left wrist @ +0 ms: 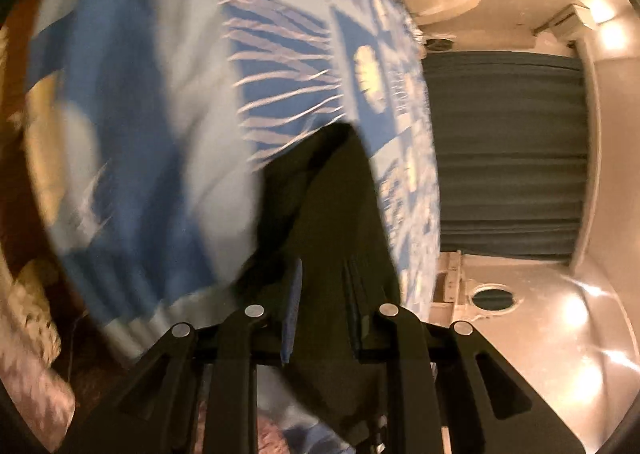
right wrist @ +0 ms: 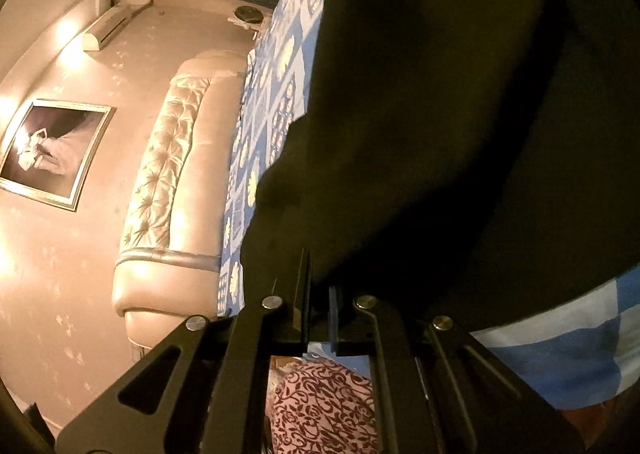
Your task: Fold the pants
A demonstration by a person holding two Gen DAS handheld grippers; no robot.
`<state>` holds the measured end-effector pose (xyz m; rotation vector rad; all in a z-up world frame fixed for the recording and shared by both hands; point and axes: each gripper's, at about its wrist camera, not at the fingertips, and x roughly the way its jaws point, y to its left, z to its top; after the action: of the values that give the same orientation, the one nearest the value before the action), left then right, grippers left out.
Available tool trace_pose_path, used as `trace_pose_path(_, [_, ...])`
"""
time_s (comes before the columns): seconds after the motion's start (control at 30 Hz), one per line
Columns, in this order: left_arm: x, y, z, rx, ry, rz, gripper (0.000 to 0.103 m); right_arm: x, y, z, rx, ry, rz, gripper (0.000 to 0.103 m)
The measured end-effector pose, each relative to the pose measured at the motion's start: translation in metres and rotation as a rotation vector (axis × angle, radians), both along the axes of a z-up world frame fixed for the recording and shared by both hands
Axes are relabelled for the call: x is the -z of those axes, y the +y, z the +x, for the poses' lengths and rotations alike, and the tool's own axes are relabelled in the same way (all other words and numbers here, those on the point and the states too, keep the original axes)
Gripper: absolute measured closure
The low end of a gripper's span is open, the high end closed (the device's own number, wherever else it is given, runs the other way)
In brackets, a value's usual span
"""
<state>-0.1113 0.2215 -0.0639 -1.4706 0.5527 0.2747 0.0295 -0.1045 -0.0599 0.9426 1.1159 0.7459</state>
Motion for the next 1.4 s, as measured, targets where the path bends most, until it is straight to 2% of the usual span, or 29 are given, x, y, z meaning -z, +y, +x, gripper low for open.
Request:
trace_pose_path(0.07, [0.01,-0.007,-0.008,-0.013,-0.004,-0.028,0.08,0.003,0.001,0.0,-0.003,0.001,-0.004,0.097])
trace_pose_path(0.13, [0.019,-0.01,-0.011,-0.034,0.0,-0.057,0.072,0.005,0.0,-0.001,-0.004,0.009,-0.002,0.097])
trace_pose_path(0.2, [0.026,-0.015,-0.014,-0.058,-0.01,-0.104,0.051,0.007,0.001,-0.001,-0.009,0.015,0.0,0.097])
trace_pose_path(0.27, [0.033,-0.019,-0.018,-0.09,-0.023,-0.155,0.044,0.008,0.001,0.0,-0.007,0.021,0.003,0.096])
trace_pose_path(0.33, [0.035,-0.022,-0.019,-0.098,-0.021,-0.172,0.044,0.009,0.003,0.0,-0.01,0.03,0.006,0.095])
trace_pose_path(0.43, [0.024,-0.027,-0.017,-0.061,-0.022,-0.117,0.044,0.009,0.008,0.0,-0.01,0.038,0.008,0.093])
trace_pose_path(0.47, [0.019,-0.023,-0.006,-0.05,-0.029,-0.105,0.045,0.01,0.008,0.001,-0.01,0.042,0.011,0.093])
trace_pose_path(0.6, [0.004,-0.021,0.005,-0.009,-0.041,-0.05,0.06,0.013,0.01,0.002,-0.006,0.054,0.012,0.093])
trace_pose_path(0.67, [0.001,-0.019,0.009,0.001,-0.05,-0.04,0.064,0.014,0.009,0.002,-0.007,0.056,0.014,0.093])
trace_pose_path(0.73, [0.001,-0.019,0.014,0.005,-0.045,-0.035,0.064,0.015,0.01,0.003,-0.005,0.059,0.017,0.093])
trace_pose_path(0.87, [0.003,-0.021,0.016,-0.001,0.017,-0.008,0.064,0.015,0.011,0.003,0.0,0.061,0.019,0.092])
trace_pose_path(1.03, [0.008,-0.023,0.019,0.004,-0.003,-0.034,0.064,0.016,0.011,0.003,0.003,0.07,0.031,0.091])
trace_pose_path(1.1, [0.01,-0.023,0.022,0.008,0.019,-0.025,0.065,0.016,0.011,0.003,0.002,0.071,0.031,0.091])
trace_pose_path(1.13, [0.009,-0.023,0.028,0.028,0.033,0.007,0.067,0.016,0.011,0.004,0.001,0.07,0.029,0.091])
trace_pose_path(1.17, [0.008,-0.023,0.03,0.043,0.04,0.033,0.082,0.016,0.01,0.003,-0.001,0.068,0.028,0.091])
trace_pose_path(1.2, [0.008,-0.022,0.033,0.055,0.041,0.043,0.086,0.016,0.011,0.003,0.0,0.067,0.026,0.091])
trace_pose_path(1.33, [0.015,-0.015,0.033,0.03,0.017,-0.03,0.088,0.013,0.01,0.003,-0.006,0.051,0.015,0.093])
trace_pose_path(1.4, [0.01,-0.012,0.032,0.029,0.012,-0.009,0.088,0.008,0.012,0.003,-0.008,0.029,-0.001,0.096])
